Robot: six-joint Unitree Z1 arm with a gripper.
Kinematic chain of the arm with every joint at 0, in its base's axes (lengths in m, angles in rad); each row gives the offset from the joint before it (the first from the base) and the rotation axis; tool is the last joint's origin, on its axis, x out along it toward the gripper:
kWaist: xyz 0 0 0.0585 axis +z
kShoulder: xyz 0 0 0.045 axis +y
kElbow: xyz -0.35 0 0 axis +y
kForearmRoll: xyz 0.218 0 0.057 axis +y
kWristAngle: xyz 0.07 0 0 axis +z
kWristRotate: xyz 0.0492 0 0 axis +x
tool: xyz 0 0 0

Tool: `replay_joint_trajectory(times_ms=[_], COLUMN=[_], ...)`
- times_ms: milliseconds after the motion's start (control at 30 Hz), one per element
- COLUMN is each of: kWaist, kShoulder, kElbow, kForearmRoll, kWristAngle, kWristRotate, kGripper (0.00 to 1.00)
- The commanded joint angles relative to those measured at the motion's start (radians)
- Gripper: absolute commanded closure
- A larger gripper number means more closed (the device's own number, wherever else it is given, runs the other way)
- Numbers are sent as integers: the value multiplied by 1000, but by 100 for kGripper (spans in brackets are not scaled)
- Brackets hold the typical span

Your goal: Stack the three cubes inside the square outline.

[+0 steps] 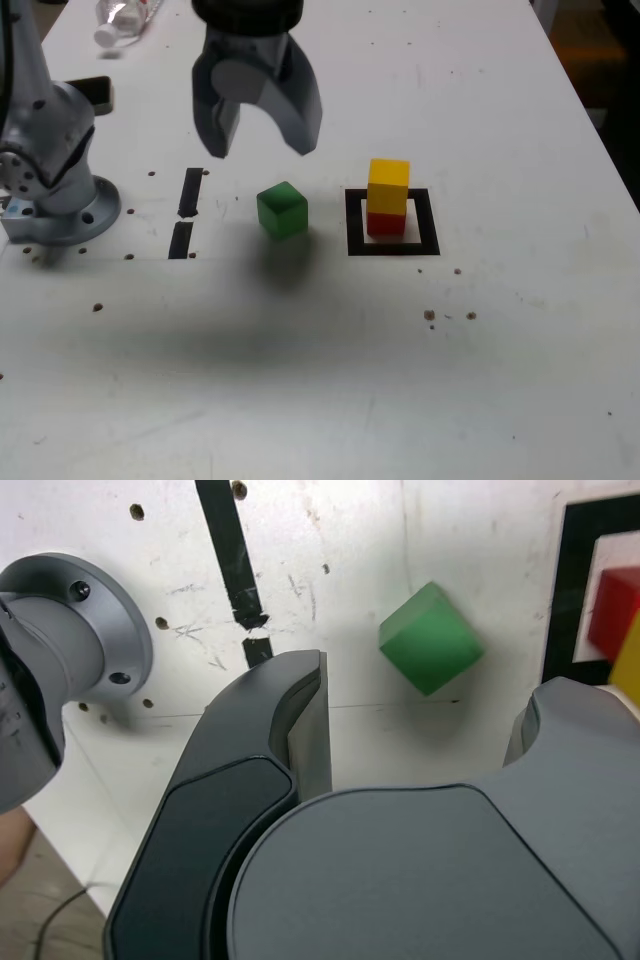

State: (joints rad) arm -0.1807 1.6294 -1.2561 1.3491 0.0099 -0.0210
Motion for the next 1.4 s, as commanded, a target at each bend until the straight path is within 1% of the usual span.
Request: replay_joint_trajectory(times_ms=[0, 33, 67, 133, 267, 333, 367, 433, 633, 733, 1000, 1233, 1367], kWaist=[-23, -35, -66, -103, -125, -130, -133, -141, -164, -180, -191, -191, -191], kShoulder=[-13, -15, -19, -21, -27, -30, -32, -33, -23, -20, -10, 2, 36], kElbow=[17, 25, 46, 76, 118, 138, 151, 199, 260, 280, 342, 350, 347], kForearmRoll=[-15, -20, -30, -41, -53, -67, -80, -149, -275, -308, -372, -389, -407], kWristAngle=[1, 4, 17, 52, 105, 121, 128, 141, 132, 126, 124, 126, 128], kWristRotate=[34, 51, 89, 115, 143, 156, 163, 191, 243, 252, 257, 257, 257], kGripper=[25, 25, 24, 24, 24, 24, 24, 24, 24, 24, 24, 24, 24])
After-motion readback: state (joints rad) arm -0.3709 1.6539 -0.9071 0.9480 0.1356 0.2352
